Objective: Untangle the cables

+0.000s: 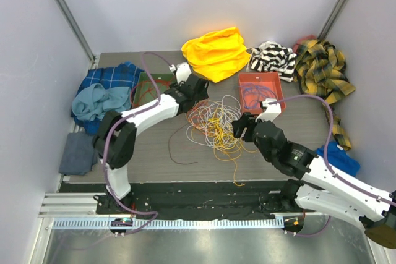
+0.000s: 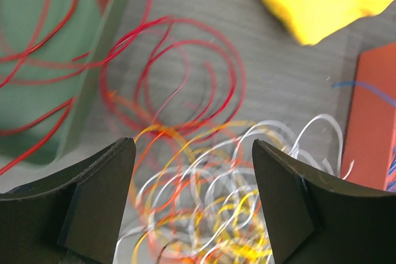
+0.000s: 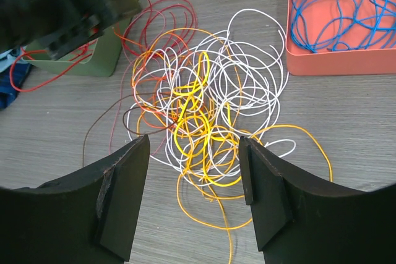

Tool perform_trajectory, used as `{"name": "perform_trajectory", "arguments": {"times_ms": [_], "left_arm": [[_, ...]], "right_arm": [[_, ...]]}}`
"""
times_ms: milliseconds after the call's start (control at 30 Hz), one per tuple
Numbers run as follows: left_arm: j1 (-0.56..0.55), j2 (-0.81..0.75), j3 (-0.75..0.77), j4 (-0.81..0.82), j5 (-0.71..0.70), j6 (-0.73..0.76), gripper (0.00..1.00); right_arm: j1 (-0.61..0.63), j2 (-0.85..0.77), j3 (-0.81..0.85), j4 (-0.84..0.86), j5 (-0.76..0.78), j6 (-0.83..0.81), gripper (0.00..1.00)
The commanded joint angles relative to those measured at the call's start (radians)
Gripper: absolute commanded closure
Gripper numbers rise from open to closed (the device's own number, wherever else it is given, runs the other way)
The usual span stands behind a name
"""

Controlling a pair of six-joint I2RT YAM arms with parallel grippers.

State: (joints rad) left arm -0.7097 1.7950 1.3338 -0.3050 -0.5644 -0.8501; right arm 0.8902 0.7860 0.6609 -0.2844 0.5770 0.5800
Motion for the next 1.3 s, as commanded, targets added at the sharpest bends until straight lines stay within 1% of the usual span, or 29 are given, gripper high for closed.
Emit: {"name": "perform_trajectory", "arguments": {"times_ms": [0, 67, 133, 167, 200, 300, 367, 500, 633, 767, 800, 867, 900, 967, 1000, 1067, 1100, 1133, 1167, 1267], "left_arm": [[0.018, 0.121, 0.16, -0.029, 0.011, -0.044, 0.2], [0.035, 0.183, 0.229, -0.039, 0.005, -0.067, 0.22], [0.053, 0.23, 0.281, -0.078, 0.009, -0.101, 0.23], [0.071, 0.251, 0.336, -0.092, 0.011, -0.136, 0.23], [0.078, 0.3, 0.364, -0.121, 0.014, -0.147, 0.23], [0.085, 0.371, 0.448, -0.134, -0.015, -0.165, 0.23], [0.087, 0.403, 0.49, -0.125, -0.066, -0.153, 0.24], [0.107, 0.48, 0.531, -0.117, -0.137, -0.138, 0.26], [0.137, 0.524, 0.553, -0.108, -0.157, -0.124, 0.27], [0.148, 0.566, 0.585, -0.085, -0.176, -0.078, 0.29], [0.153, 0.575, 0.591, -0.072, -0.175, -0.041, 0.35], [0.154, 0.592, 0.605, -0.027, -0.167, -0.011, 0.43], [0.156, 0.598, 0.611, -0.019, -0.163, 0.0, 0.54], [0.156, 0.606, 0.622, 0.006, -0.154, 0.034, 0.64], [0.154, 0.607, 0.622, 0.009, -0.154, 0.042, 0.72], [0.156, 0.606, 0.617, 0.017, -0.157, 0.055, 0.8], [0.157, 0.606, 0.617, 0.017, -0.157, 0.062, 0.91], [0.156, 0.603, 0.613, 0.015, -0.155, 0.069, 0.97], [0.156, 0.584, 0.607, 0.015, -0.15, 0.069, 1.0], [0.15, 0.528, 0.533, 0.05, -0.14, 0.066, 1.0]], "right_arm": [[0.006, -0.039, -0.007, 0.042, 0.011, 0.02, 0.33], [0.006, -0.044, -0.007, 0.04, 0.009, 0.021, 0.32], [0.004, -0.048, -0.009, 0.037, 0.015, 0.015, 0.33], [0.004, -0.047, -0.009, 0.037, 0.02, 0.011, 0.33], [0.004, -0.048, -0.01, 0.034, 0.023, 0.003, 0.32], [0.006, -0.047, -0.014, 0.033, 0.035, -0.005, 0.32], [0.006, -0.048, -0.011, 0.025, 0.035, -0.003, 0.32], [0.006, -0.057, -0.007, 0.019, 0.034, -0.002, 0.32], [0.006, -0.062, -0.009, 0.013, 0.049, -0.015, 0.32], [0.004, -0.048, -0.017, 0.011, 0.066, -0.028, 0.32], [0.004, -0.047, -0.02, 0.011, 0.066, -0.028, 0.32], [0.004, -0.045, -0.024, 0.011, 0.067, -0.022, 0.32], [0.004, -0.041, -0.029, 0.014, 0.069, -0.019, 0.32], [0.004, -0.039, -0.032, 0.014, 0.07, -0.02, 0.32], [0.006, -0.037, -0.035, 0.013, 0.07, -0.019, 0.32], [0.004, -0.042, -0.038, 0.013, 0.072, -0.017, 0.32], [0.003, -0.044, -0.041, 0.013, 0.07, -0.017, 0.32], [0.003, -0.047, -0.043, 0.011, 0.067, -0.017, 0.32], [0.004, -0.048, -0.044, 0.011, 0.067, -0.016, 0.32], [0.004, -0.057, -0.047, 0.01, 0.067, -0.009, 0.32]]}}
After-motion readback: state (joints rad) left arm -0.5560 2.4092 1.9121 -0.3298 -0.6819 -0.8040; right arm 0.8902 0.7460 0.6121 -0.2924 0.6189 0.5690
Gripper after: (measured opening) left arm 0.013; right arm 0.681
